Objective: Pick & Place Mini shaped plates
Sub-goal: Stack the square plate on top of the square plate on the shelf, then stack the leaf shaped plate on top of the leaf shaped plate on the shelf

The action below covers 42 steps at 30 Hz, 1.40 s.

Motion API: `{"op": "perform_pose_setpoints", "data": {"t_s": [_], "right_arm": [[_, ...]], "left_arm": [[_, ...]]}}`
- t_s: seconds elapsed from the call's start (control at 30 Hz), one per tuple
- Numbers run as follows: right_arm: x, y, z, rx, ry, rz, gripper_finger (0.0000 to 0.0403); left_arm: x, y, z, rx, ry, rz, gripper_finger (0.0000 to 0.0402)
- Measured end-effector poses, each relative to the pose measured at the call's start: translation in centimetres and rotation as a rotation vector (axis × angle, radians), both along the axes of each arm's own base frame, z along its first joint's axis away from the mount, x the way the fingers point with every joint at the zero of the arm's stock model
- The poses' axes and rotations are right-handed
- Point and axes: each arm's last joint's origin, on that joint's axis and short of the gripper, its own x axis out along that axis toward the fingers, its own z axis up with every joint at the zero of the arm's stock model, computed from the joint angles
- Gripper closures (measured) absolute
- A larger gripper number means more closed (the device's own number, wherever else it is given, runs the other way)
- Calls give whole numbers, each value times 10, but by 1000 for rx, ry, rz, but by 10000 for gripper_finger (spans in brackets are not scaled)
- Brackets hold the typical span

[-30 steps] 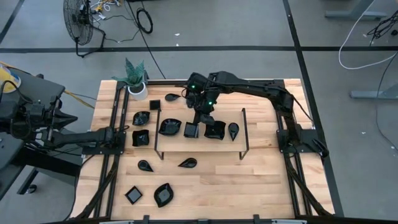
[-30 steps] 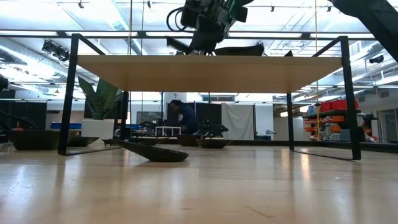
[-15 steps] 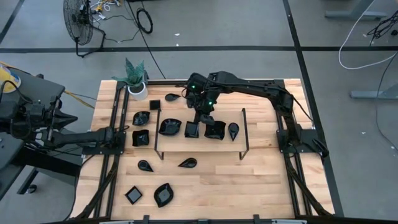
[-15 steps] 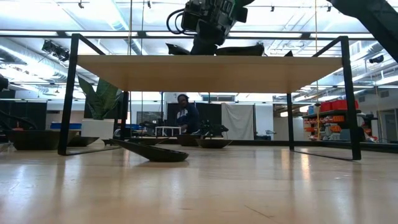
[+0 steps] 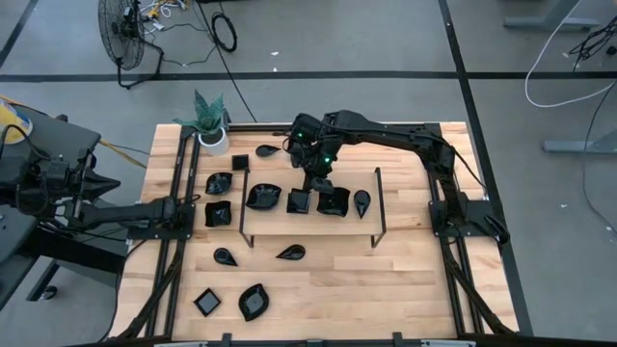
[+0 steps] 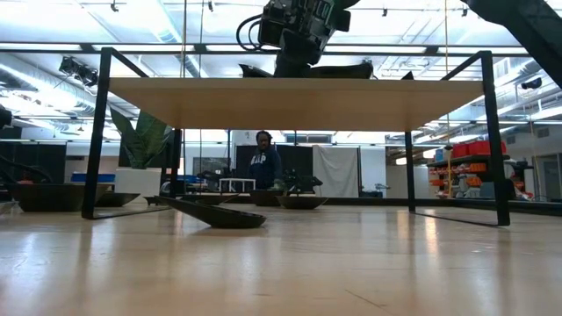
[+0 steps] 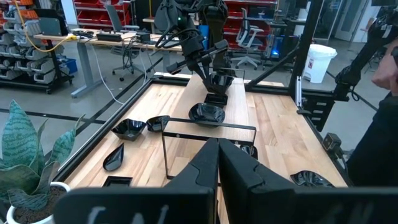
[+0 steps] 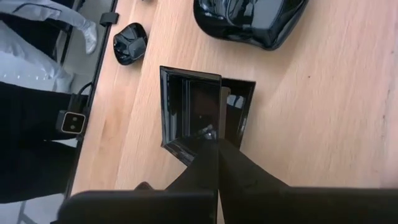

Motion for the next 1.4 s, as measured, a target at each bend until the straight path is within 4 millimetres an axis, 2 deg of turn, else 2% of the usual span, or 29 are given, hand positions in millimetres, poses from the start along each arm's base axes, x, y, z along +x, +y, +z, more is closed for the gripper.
{"op": "perform_pose_setpoints", "data": {"t_s": [0.57, 1.17, 1.4], "right_arm": [[0, 0, 0, 2, 0, -3, 401], [2, -1, 2, 10, -12, -31, 307], [0, -3, 16, -17, -65, -94, 296]], "left_arm": [[0, 0, 0, 0, 0, 0, 383], [0, 0, 0, 0, 0, 0, 383], [0, 0, 0, 0, 0, 0, 383]]}}
